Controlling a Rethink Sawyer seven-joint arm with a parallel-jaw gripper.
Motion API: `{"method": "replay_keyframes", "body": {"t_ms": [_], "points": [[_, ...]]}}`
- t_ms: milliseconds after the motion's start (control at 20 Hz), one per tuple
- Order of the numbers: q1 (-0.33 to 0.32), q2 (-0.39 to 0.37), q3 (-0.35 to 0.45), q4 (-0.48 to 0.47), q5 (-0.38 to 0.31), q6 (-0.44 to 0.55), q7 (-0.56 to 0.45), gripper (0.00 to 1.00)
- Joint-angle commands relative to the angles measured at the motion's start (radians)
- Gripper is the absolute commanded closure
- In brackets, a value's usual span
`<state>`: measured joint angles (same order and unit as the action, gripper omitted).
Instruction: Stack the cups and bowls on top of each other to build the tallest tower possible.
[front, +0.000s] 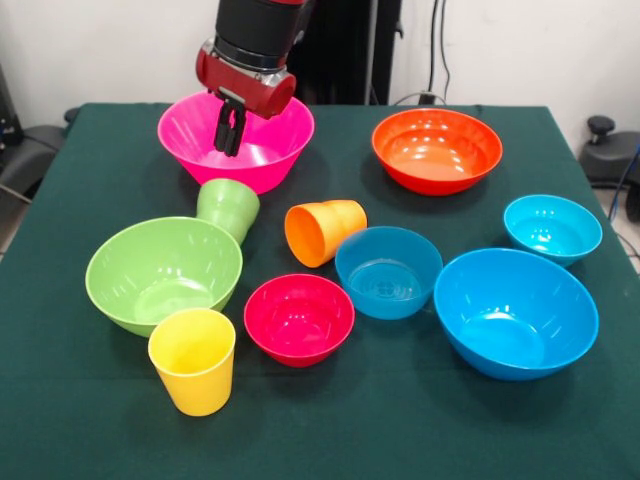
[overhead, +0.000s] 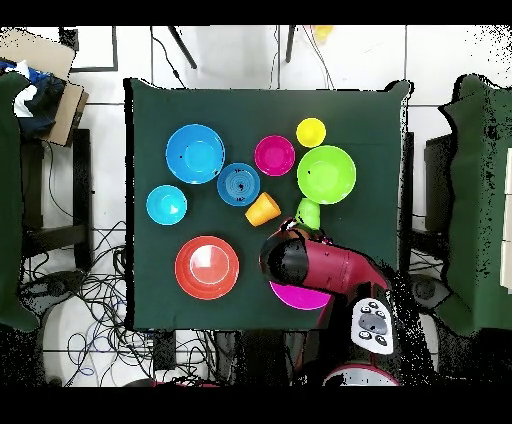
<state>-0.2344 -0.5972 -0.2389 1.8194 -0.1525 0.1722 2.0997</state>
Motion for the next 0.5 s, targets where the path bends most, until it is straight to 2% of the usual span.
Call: {"method": "replay_keyframes", "body": {"t_ms": [50,500], "points": [[0.012,0.050,0.100,0.015,-0.045,0.046,0.030,1.00],[0.014,0.039,0.101,0.024,-0.035,0.062,0.037,1.00]]}}
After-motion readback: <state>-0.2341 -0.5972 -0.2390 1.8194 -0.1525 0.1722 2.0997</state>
